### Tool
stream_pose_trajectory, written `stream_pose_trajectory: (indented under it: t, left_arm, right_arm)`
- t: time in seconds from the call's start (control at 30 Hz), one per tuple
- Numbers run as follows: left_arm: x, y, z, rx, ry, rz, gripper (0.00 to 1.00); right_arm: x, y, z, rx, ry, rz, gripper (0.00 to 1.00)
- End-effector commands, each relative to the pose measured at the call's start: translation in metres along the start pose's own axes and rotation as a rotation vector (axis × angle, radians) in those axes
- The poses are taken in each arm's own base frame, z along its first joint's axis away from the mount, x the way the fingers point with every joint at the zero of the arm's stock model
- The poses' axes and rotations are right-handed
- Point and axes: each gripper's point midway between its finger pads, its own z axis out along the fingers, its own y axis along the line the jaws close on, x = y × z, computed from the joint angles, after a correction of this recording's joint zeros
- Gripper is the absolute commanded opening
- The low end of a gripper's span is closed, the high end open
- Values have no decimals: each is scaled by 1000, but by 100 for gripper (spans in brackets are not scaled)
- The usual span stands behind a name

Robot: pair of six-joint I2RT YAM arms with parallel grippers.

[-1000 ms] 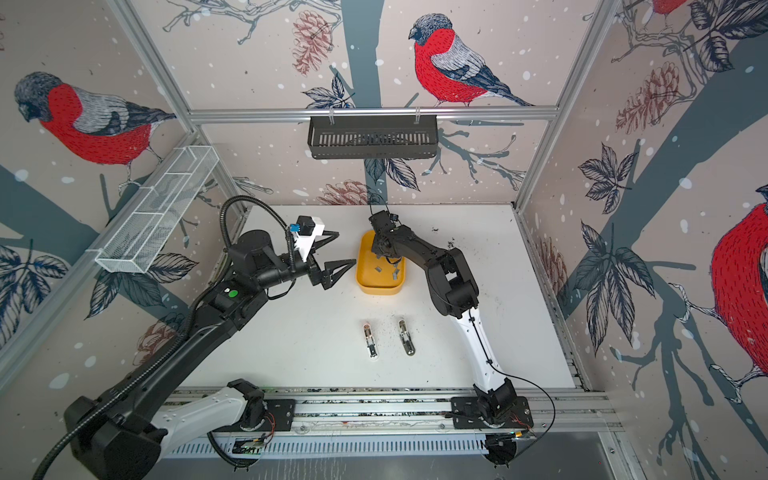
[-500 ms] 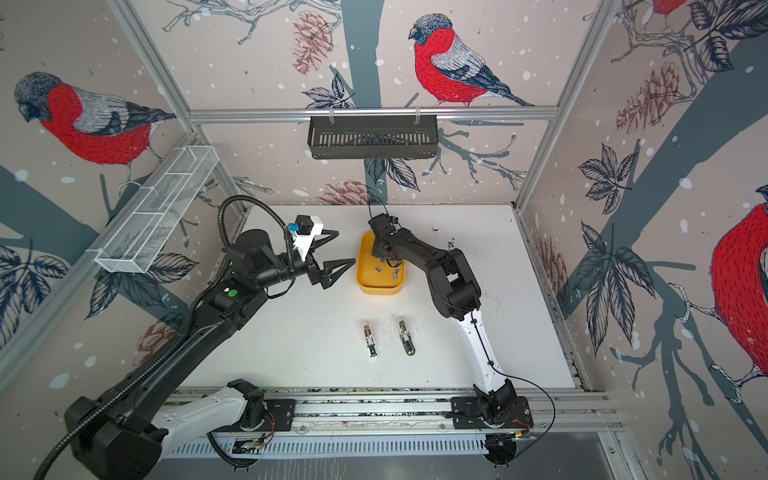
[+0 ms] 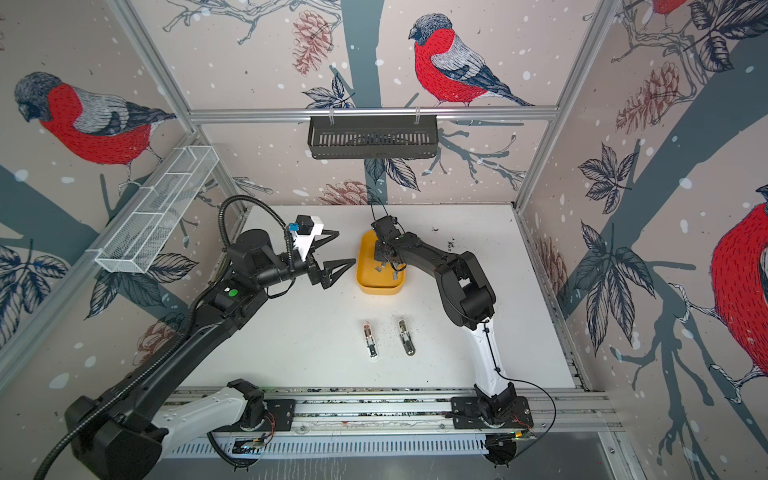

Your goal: Load the staples into the stapler

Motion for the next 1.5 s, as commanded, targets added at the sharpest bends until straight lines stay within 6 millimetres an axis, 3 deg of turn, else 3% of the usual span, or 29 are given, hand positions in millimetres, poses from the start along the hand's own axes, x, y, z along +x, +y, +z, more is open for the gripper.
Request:
stream_pose_trajectory:
  t: [0.0,0.73,1.47]
  left_arm:
    - [-11,-2,-1,14,-41,23,99]
    - [-11,-3,0,18,-40,21,99]
    - [-11,-3,0,21,-40,21,99]
  right_arm:
    - [-6,1,0,2,-8,10,19]
    - [14,9,21,-55,72,27,18]
    - [6,14,14,-61,48,18,6]
